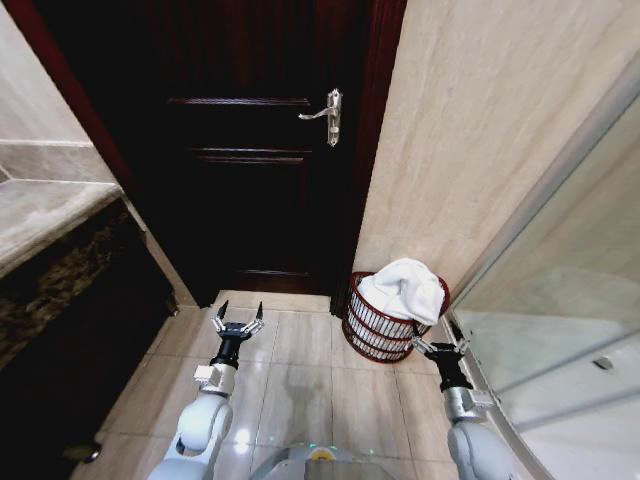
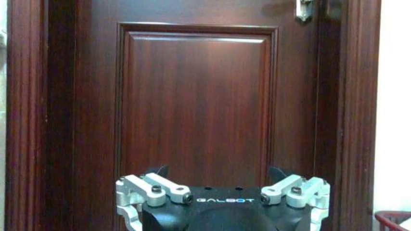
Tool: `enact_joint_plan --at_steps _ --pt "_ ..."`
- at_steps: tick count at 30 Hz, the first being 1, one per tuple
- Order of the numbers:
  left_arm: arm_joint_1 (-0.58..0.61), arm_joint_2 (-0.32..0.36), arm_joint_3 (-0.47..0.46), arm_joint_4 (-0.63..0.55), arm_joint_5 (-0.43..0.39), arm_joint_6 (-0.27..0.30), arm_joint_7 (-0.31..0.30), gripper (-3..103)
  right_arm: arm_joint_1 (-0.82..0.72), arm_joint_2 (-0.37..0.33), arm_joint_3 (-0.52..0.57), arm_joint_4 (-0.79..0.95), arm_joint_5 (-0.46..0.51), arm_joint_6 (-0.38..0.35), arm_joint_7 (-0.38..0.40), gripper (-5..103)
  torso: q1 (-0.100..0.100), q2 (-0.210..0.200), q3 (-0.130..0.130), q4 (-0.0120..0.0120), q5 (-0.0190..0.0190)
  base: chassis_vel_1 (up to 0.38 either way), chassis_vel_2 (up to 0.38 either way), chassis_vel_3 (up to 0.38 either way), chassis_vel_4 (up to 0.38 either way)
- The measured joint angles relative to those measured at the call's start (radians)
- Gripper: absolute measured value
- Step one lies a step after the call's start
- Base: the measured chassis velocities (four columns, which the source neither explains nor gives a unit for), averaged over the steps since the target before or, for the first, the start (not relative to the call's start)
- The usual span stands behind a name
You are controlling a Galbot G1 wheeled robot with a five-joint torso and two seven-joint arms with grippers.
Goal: Discard the used towel into the hamper.
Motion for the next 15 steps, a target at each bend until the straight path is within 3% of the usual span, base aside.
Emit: enact_joint_plan --at_steps 6,10,15 --pt "-0.002 0.019 -0.011 0.009 -0.040 -0.011 -0.004 100 0.045 -0.005 -0.003 0.004 -0.013 -0.056 0.009 100 0.000 0.001 0.000 0.0000 0.0001 -0.015 0.023 0.018 -0.012" --pt "-0.004 0.024 -0.037 0.007 -0.063 0.003 -0.022 100 0.183 -0.056 -0.004 -0.065 0.020 -0.207 0.005 100 0.000 0.002 0.001 0.0001 0.0002 0.000 0.000 0.000 0.000" --pt "0.005 0.010 -0.064 -0.010 -0.057 0.020 -0.024 100 0.306 -0.106 -0.025 -0.173 0.045 -0.282 0.004 100 0.000 0.002 0.001 0.0003 0.0005 0.000 0.000 0.000 0.000"
